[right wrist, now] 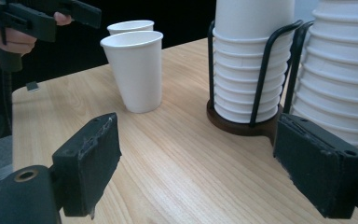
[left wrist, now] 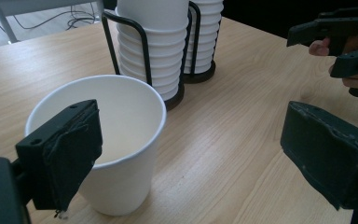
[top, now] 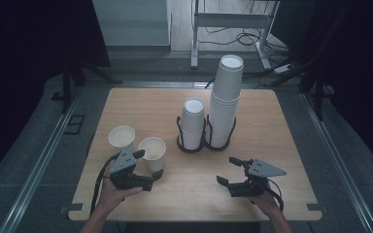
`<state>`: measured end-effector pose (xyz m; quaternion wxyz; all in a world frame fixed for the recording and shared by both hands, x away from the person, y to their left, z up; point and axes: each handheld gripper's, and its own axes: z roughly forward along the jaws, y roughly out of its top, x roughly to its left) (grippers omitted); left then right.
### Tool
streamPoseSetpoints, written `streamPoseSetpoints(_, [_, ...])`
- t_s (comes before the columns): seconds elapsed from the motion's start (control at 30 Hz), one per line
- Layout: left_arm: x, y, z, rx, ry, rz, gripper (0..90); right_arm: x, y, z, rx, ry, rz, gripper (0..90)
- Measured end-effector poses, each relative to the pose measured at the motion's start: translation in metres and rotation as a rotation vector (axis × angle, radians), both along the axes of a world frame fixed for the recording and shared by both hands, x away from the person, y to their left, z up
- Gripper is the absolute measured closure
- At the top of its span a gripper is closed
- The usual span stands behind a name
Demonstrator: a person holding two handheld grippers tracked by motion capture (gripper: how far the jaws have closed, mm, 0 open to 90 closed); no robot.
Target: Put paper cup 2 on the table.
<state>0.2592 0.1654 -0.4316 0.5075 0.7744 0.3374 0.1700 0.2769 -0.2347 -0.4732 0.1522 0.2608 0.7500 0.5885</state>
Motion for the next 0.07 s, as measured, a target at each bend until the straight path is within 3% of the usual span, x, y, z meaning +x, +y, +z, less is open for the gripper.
streamPoseSetpoints(0.07, [0.0001,-0.0004,-0.0013,-0.003,0.004,-0.004,5.5,0.0001,-0.0004,0.0002,0.000,0.001,-0.006,14.7])
